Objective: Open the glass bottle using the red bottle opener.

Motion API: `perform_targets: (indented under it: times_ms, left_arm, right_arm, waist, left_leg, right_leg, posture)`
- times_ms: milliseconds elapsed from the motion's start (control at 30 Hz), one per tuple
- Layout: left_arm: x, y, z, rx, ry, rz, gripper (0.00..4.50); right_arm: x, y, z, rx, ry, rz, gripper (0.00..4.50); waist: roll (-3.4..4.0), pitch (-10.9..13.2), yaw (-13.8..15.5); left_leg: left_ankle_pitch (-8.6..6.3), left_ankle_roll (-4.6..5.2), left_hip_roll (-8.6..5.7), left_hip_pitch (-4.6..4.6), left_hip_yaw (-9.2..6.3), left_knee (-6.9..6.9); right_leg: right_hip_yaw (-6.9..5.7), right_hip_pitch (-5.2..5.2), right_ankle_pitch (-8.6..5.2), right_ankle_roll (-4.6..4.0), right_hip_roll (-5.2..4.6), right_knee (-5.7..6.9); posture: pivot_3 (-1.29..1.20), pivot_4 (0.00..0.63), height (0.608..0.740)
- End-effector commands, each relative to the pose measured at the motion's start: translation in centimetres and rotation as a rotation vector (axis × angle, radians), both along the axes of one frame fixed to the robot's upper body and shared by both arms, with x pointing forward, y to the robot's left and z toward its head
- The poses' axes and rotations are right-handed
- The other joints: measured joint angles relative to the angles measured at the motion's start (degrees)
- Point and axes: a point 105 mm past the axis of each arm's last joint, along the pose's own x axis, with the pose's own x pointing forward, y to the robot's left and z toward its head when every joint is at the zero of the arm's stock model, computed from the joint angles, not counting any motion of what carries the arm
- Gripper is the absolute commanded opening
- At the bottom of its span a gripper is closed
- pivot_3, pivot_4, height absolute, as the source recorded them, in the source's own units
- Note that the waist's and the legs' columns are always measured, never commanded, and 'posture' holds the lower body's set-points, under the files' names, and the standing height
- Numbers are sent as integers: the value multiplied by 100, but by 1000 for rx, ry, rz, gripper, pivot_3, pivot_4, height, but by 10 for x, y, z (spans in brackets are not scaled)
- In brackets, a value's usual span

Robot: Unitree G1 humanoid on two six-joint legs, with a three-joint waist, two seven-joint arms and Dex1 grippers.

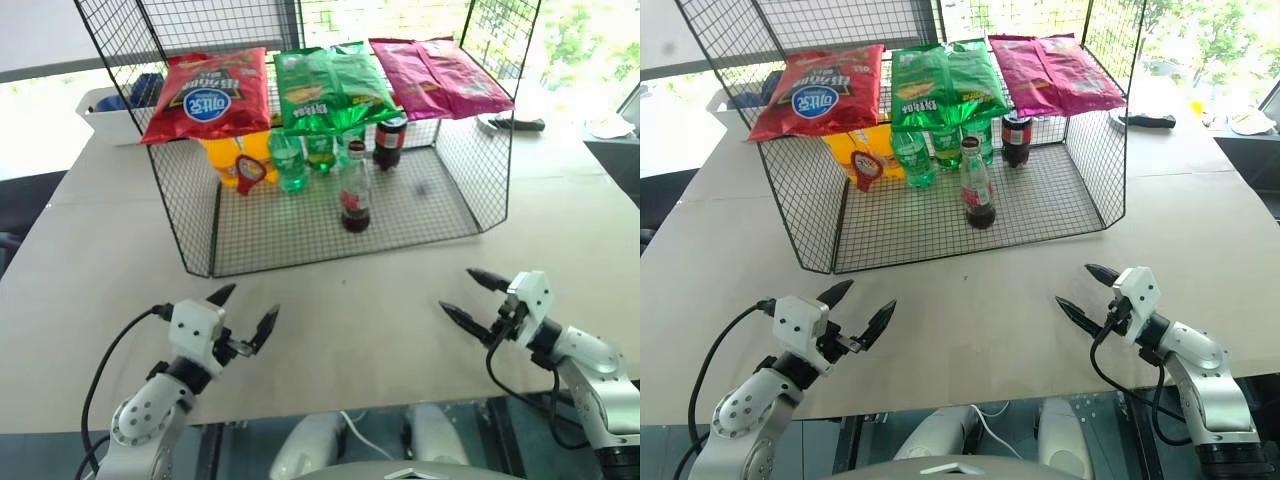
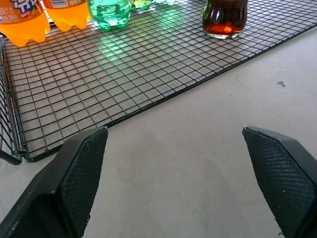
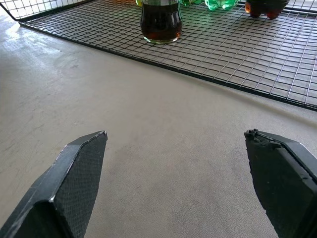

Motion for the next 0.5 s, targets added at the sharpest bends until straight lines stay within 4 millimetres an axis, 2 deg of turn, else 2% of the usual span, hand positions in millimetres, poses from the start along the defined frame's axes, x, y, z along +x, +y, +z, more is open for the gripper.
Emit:
perform_targets:
  times_ms: [33, 500]
  left_arm:
    - [-1, 1, 1, -6, -2, -14, 4500]
    - [-2, 5, -1, -26, -5, -18, 4500]
  right_arm:
    - [0, -1, 13, 7, -55, -11, 4474]
    - [1, 5, 14, 12, -67, 6, 4474]
  waist:
    - [0, 0, 0]
    - [0, 0, 0]
  left_leg:
    - [0, 0, 0, 0, 0, 0]
    - [0, 0, 0, 0, 0, 0]
  right_leg:
    - [0, 0, 0, 0, 0, 0]
    - [0, 0, 0, 0, 0, 0]
  posture:
    - [0, 150, 740]
    - [0, 150, 740]
